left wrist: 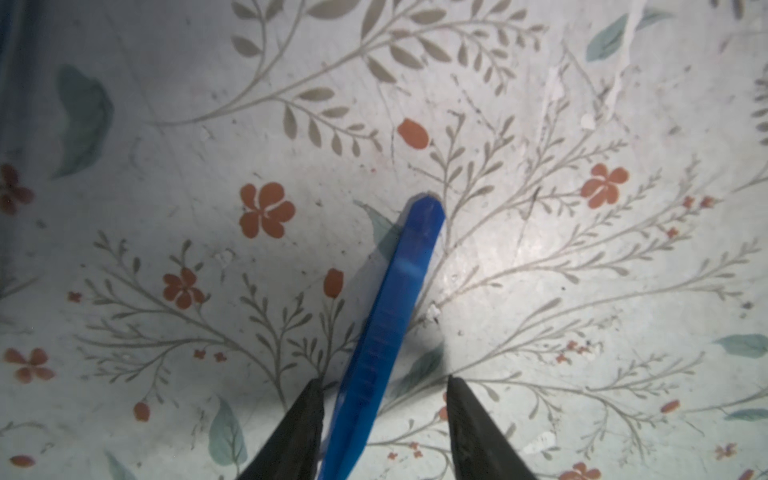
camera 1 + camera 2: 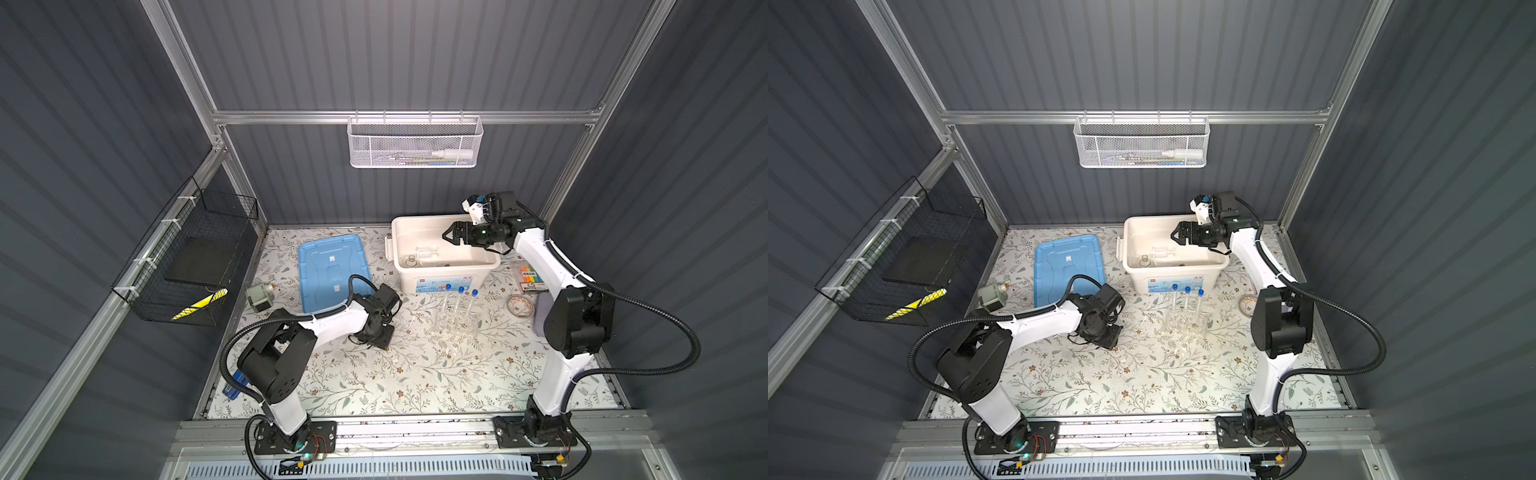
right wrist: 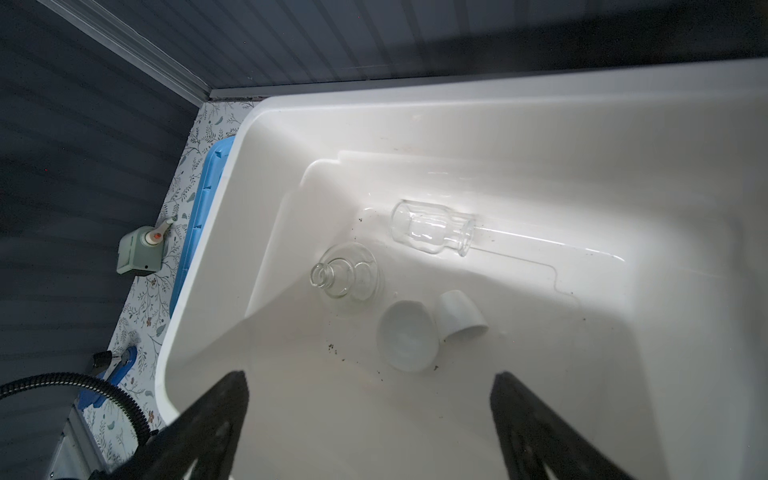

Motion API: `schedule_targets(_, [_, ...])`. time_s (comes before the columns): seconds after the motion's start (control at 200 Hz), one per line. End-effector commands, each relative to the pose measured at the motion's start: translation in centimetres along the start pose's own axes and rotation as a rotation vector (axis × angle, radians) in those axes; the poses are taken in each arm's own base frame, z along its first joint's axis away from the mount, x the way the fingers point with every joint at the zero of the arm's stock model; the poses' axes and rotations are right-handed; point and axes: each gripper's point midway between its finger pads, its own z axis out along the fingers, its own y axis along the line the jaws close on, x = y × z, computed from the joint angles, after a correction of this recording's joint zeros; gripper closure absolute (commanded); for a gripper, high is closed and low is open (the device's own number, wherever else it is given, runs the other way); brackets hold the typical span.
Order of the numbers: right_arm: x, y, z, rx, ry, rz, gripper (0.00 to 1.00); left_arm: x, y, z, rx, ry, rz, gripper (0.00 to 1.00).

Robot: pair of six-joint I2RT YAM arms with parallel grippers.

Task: Organize the chemistry lab equipment

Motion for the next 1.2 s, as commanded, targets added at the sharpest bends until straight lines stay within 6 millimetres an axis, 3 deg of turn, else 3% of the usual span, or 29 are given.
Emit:
schedule_targets(0.0, [-0.2, 0.5, -1.0, -0.013, -0.020, -0.002, 0.06, 0.9, -0.1, 0.4, 0.003, 0.045, 0.015, 0.56])
schedule_targets(0.235, [-0.3, 0.4, -2.6, 0.005, -0.049, -0.007, 0.06, 0.7, -0.3, 0.8, 0.012, 0.043, 0.009, 0.72])
schedule_targets(0.585, [0.0, -0.4, -5.1, 0.032, -0.095, 0.004, 0.05, -0.9, -1.8, -0.5, 0.088, -0.029, -0.008, 0.83])
schedule_targets(0.78, [0.0, -0.8, -6.6, 0.063, -0.137, -0.005, 0.05, -2.6, -2.5, -2.8, 0.122, -0.111, -0.020, 0.84])
schedule_targets(1.191, [0.7, -4.3, -9.9, 0.205, -0.236, 0.014, 0.01, -6.8, -3.9, -9.2, 0.180, -0.293, -0.018, 0.85])
